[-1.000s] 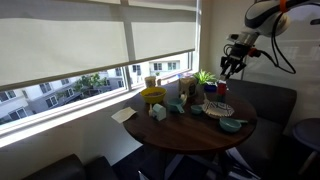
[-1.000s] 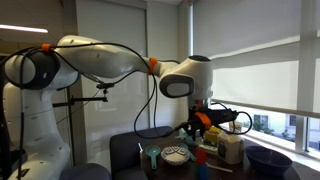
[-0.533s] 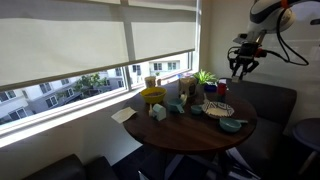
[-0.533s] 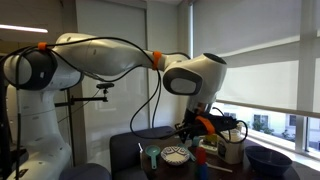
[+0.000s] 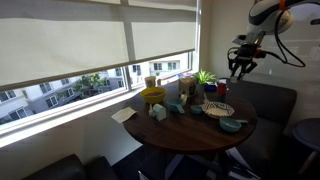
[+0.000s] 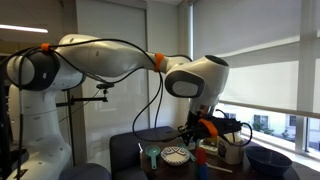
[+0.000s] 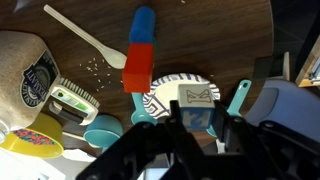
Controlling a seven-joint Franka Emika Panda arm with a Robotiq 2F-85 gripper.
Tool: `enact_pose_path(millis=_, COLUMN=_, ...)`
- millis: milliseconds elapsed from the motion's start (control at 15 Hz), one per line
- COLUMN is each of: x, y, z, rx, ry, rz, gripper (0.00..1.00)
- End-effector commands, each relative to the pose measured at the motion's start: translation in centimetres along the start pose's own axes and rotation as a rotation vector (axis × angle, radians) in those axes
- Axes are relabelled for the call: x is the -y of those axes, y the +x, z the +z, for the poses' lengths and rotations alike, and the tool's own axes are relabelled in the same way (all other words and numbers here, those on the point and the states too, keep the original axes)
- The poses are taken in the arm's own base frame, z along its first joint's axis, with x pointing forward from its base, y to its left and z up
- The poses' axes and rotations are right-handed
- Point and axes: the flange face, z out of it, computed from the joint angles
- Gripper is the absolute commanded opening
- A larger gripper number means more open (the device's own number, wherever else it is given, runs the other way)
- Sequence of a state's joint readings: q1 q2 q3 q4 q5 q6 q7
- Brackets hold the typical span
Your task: Put the grey cube on top of the stacked blocks
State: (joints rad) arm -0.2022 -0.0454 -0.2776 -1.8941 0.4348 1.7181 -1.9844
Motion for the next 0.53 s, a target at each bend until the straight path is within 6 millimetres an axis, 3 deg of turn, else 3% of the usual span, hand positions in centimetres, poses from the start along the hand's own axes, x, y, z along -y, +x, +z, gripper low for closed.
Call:
enact_pose_path(millis=0, x=-1.7, y=0.2, z=0.6, rx=0.003, ry=0.018, rz=-0.019, gripper=0.09)
enact_pose_path(millis=467, x=-4.0, y=1.0, z=-0.6, rx=0.016, ry=0.016, rz=-0.042, gripper=0.09)
